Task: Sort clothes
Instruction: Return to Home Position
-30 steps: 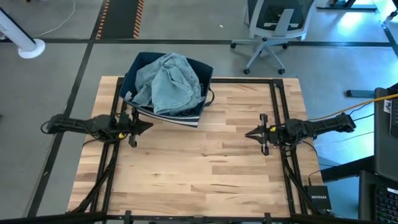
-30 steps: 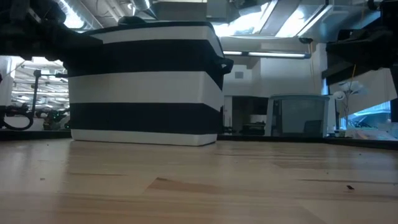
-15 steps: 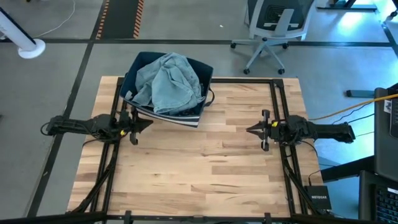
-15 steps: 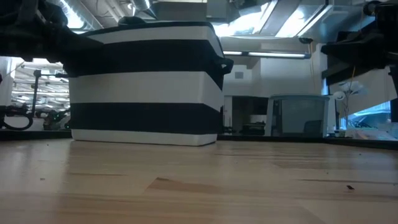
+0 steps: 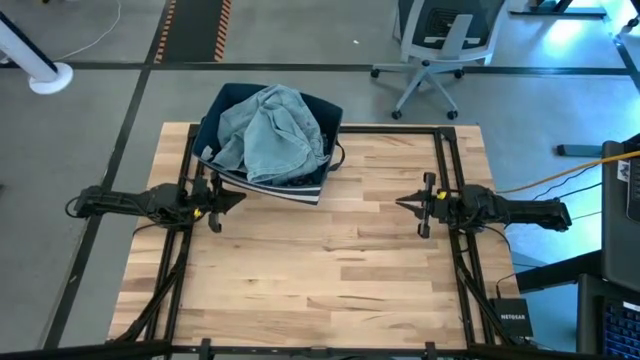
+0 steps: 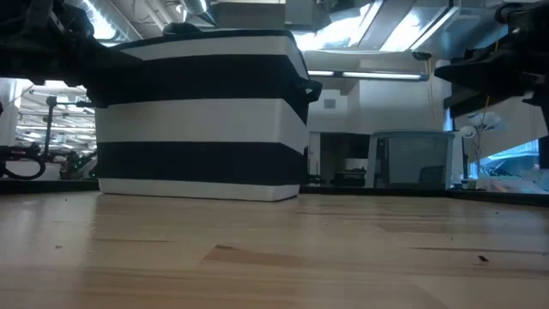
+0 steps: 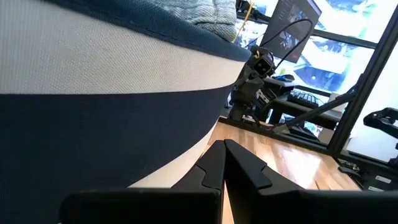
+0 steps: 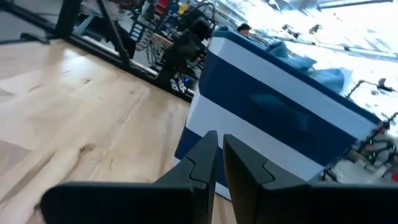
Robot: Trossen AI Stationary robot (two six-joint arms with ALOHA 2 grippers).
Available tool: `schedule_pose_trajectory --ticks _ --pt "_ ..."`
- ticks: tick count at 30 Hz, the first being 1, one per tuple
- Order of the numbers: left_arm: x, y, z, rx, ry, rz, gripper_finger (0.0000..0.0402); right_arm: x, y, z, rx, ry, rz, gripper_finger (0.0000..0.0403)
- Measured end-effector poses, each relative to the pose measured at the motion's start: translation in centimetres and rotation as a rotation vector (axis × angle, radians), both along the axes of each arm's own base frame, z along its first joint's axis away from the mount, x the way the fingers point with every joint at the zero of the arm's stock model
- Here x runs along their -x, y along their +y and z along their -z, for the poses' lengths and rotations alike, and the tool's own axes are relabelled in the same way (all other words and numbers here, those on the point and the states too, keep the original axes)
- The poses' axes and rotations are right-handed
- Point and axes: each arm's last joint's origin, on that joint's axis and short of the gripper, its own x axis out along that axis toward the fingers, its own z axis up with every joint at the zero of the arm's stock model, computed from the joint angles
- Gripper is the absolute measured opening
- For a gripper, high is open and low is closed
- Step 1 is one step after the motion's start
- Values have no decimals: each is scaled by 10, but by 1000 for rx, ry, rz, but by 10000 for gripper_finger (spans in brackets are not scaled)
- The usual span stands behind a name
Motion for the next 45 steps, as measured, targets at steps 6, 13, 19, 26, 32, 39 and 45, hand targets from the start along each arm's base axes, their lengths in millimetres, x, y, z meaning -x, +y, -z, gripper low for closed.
schedule_pose_trajectory --ticks 6,13,19,26,32,39,45 --pt "0 0 0 0 0 0 1 0 1 1 55 10 -33 44" --pt "0 0 0 0 1 0 1 0 1 1 53 10 -33 44" --pt "0 0 0 0 1 0 1 0 1 1 59 10 -33 44" --pt "0 0 0 0 1 0 1 0 1 1 59 10 -33 44" --pt "0 0 0 -1 2 0 1 0 1 1 59 10 -33 44" --pt "0 0 0 -1 2 0 1 0 1 1 59 11 -33 44" --pt "0 0 0 -1 2 0 1 0 1 1 60 11 -34 44"
